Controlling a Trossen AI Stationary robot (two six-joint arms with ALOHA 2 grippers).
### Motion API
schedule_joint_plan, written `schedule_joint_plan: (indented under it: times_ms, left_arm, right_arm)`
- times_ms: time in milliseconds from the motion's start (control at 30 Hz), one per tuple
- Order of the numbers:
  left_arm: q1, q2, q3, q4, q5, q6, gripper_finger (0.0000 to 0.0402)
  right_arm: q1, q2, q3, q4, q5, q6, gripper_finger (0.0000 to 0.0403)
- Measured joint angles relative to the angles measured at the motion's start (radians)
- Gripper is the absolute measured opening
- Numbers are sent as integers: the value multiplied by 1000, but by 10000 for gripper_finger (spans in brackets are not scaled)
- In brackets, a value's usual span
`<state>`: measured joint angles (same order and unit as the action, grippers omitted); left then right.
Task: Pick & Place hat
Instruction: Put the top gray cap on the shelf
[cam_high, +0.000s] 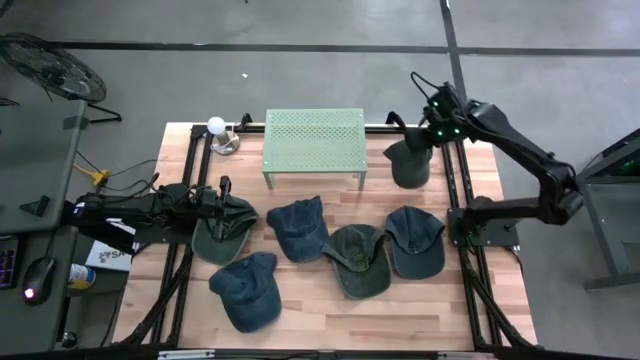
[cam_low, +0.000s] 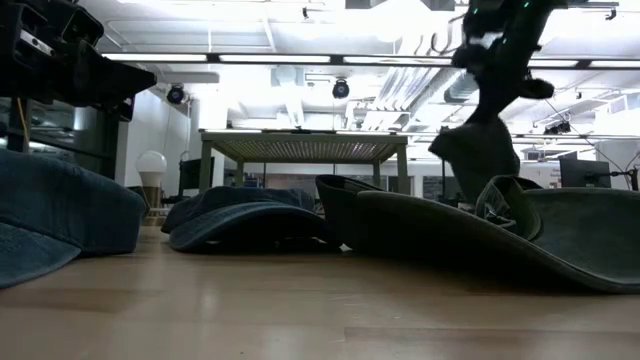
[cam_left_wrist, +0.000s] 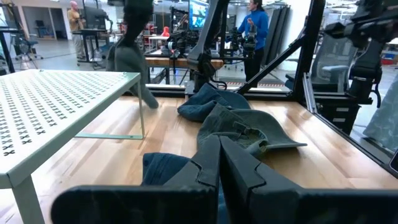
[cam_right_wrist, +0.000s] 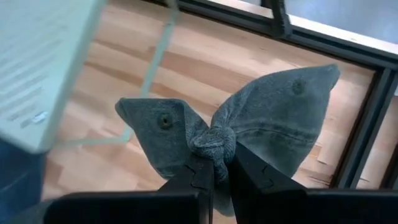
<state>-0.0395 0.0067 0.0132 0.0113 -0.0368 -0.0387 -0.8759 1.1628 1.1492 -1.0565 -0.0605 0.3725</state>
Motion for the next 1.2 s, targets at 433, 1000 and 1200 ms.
schedule_joint_plan:
  times_ms: [433, 1000, 1200]
  left_arm:
    - [0, 0, 0, 0, 0, 0, 5]
    - [0, 0, 0, 0, 0, 0, 5]
    - [0, 0, 0, 0, 0, 0, 5]
  right_arm:
    - [145, -193, 4, -17, -25, 127, 18]
    - [427, 96, 414, -18, 158, 345, 18]
    - [461, 259, 611, -27, 149, 362, 18]
